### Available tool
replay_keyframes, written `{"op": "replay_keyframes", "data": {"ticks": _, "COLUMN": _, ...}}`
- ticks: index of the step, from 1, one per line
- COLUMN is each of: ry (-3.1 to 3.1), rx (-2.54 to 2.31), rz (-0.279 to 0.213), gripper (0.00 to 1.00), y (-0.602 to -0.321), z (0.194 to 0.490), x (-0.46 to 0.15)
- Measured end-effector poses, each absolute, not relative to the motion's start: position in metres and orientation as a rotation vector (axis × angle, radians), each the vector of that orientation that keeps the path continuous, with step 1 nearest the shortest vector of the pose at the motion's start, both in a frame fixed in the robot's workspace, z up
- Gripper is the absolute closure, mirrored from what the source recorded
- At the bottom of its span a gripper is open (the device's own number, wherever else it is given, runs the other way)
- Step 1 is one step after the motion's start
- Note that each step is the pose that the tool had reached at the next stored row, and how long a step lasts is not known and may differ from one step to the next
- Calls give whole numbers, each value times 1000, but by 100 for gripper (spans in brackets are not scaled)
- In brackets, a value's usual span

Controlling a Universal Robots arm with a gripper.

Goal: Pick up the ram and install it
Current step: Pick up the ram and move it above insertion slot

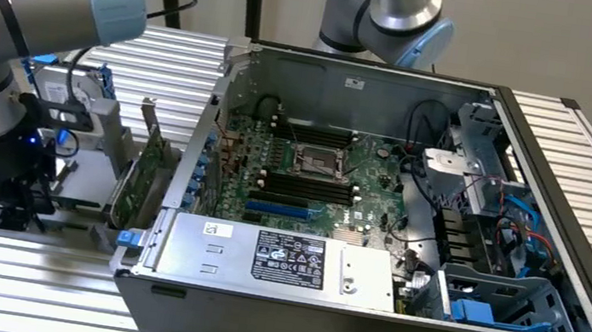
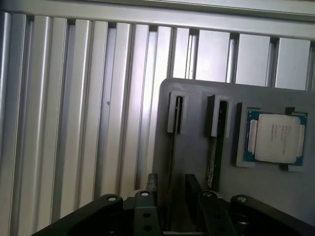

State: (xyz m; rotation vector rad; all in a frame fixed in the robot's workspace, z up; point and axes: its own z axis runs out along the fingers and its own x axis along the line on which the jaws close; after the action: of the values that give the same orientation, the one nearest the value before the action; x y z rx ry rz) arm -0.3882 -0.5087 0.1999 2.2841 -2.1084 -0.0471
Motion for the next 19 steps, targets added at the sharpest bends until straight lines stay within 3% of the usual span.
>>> {"op": "replay_keyframes", "data": {"ticks": 19, "ry": -2130, "rx": 2294, "rz": -71, "gripper": 0, "y": -509, "z": 193, "x": -388}}
